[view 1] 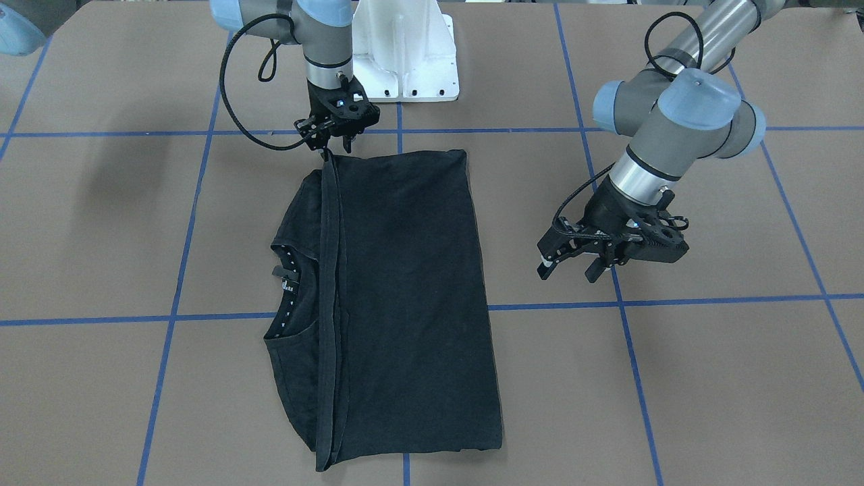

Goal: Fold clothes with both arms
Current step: 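Move the right gripper to the shirt's lower corner nearest the robot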

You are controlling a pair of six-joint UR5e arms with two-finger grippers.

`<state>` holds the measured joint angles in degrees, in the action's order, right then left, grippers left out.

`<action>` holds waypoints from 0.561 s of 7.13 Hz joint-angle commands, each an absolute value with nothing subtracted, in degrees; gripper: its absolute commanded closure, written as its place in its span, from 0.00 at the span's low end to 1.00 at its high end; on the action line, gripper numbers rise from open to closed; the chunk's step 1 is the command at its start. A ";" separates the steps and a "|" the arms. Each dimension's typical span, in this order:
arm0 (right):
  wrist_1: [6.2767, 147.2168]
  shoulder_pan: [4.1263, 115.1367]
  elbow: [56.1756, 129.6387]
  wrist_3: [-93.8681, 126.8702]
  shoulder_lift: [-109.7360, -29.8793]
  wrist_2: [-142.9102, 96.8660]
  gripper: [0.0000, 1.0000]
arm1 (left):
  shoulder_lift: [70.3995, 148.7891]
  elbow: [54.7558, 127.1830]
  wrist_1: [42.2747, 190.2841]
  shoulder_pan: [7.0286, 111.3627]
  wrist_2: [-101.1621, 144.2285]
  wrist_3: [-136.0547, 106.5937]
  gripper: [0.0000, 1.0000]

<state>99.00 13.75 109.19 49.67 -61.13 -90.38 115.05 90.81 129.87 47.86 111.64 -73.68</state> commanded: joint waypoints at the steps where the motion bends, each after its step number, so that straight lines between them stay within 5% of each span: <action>1: 99.05 12.83 107.93 49.40 -61.00 -88.51 0.52 | 115.05 90.00 130.17 47.73 111.53 -74.09 0.00; 4: 99.05 12.83 107.49 49.39 -61.17 -87.72 0.58 | 115.05 89.21 130.17 47.72 111.45 -74.09 0.00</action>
